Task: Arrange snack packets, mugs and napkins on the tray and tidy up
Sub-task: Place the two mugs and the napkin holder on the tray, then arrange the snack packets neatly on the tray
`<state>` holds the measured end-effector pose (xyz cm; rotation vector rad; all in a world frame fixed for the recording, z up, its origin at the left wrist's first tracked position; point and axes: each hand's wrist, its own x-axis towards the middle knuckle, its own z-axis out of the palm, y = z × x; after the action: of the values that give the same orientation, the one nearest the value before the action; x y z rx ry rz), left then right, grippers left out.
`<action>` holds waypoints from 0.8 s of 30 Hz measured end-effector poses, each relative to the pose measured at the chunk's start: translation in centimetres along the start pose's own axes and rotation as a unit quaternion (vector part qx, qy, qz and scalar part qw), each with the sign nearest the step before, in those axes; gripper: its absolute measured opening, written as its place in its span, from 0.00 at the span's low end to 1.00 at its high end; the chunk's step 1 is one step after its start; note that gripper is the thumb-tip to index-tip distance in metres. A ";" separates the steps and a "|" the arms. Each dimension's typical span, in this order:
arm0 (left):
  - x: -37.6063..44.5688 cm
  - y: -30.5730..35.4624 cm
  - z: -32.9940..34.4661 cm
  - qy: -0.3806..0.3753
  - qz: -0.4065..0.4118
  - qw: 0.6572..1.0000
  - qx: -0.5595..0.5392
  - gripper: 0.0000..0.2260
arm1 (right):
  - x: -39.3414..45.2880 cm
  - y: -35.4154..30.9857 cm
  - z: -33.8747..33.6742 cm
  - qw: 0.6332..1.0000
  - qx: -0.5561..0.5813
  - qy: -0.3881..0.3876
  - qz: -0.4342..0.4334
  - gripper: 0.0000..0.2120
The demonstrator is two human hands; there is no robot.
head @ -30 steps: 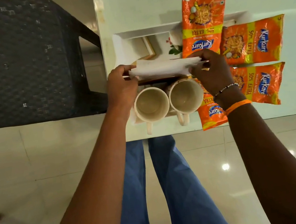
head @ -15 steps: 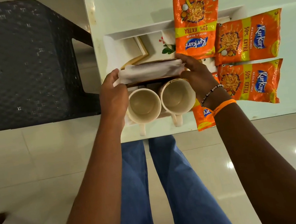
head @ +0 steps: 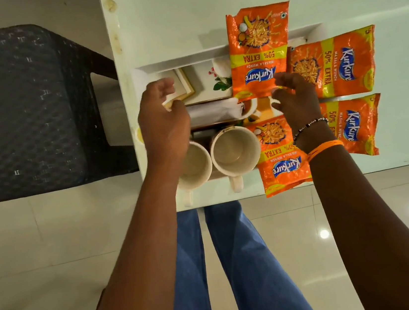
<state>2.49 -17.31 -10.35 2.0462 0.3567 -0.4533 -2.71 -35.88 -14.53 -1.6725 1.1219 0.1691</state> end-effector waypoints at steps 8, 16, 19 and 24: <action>2.6 4.3 7.0 -0.163 -0.022 0.983 0.081 0.23 | 3.8 -1.5 -1.5 0.999 0.037 -0.006 -0.018 0.13; 4.0 4.9 9.7 -0.260 -0.044 0.956 0.127 0.15 | 5.6 -2.0 -1.2 0.998 -0.003 -0.054 -0.007 0.18; 4.2 5.1 9.8 -0.239 -0.011 0.967 0.087 0.18 | 5.9 -2.5 -1.4 0.999 0.016 -0.031 -0.034 0.20; 4.5 4.4 10.3 -0.245 -0.022 0.963 0.113 0.19 | 6.6 -2.3 -2.2 0.999 -0.006 -0.026 -0.033 0.23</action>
<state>6.60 -28.08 -13.78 2.0581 0.0486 -1.0423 1.70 -41.48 -15.99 -1.7050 1.0267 0.1767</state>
